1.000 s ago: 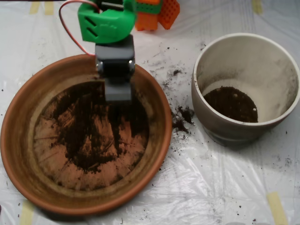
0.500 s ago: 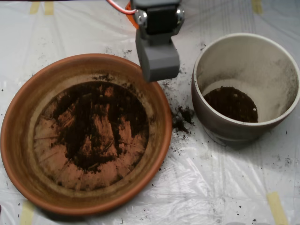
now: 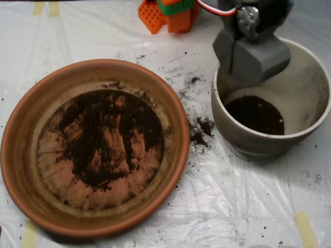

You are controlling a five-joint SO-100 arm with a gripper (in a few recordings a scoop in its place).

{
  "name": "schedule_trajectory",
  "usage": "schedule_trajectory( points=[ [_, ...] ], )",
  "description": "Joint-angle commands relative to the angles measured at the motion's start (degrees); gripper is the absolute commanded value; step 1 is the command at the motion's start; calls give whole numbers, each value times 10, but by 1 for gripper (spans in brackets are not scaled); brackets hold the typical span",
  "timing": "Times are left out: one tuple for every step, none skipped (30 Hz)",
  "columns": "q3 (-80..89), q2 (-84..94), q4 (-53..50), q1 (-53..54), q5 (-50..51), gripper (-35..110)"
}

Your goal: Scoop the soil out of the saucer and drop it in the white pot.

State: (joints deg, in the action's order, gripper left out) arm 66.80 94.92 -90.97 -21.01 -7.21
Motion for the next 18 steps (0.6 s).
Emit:
schedule_trajectory(
  points=[
    [-62, -4, -9, -39, -12, 0],
    [-69, -11, -17, -45, -15, 0],
    [-72, -16, -21, -48, -20, 1],
    [-75, -18, -26, -51, -24, 10],
    [-74, -16, -27, -51, -24, 16],
    [-74, -14, -30, -51, -24, 20],
    [-75, -12, -33, -51, -24, 22],
    [-75, -9, -35, -51, -26, 26],
    [-77, -7, -39, -51, -27, 29],
    [-83, -7, -46, -51, -33, 36],
    [-84, -7, -50, -52, -39, 41],
    [-84, -6, -53, -52, -39, 42],
    [-86, -5, -56, -51, -39, 43],
    [-86, -4, -57, -49, -40, 44],
    [-85, -2, -58, -47, -42, 44],
    [-85, 0, -60, -45, -43, 45],
    [-83, 2, -60, -44, -45, 45],
    [-82, 4, -60, -44, -45, 45]
  ],
)
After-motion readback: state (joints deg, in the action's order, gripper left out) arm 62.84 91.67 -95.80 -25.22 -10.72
